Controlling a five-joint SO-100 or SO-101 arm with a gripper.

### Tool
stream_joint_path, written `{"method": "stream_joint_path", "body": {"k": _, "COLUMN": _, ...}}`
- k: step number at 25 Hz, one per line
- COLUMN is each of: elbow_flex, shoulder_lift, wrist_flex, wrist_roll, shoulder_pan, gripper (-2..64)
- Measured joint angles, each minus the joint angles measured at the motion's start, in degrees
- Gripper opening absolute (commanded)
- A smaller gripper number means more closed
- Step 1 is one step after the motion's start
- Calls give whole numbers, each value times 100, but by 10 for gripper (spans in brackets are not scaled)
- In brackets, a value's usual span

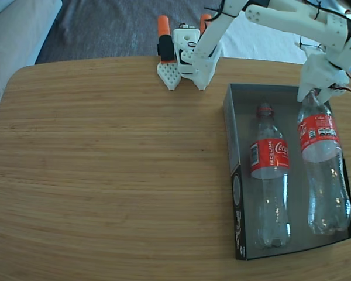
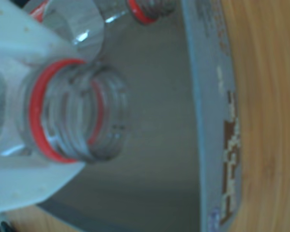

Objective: Grasp the bottles and put them in the box.

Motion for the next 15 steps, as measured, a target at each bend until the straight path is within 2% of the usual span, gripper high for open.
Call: {"method": "stream_joint_path", "body": {"k": 15, "elbow_flex": -466, "shoulder_lift": -773, "wrist_flex": 0, "wrist_roll": -70, "shoulder_pan": -18, "gripper": -2}}
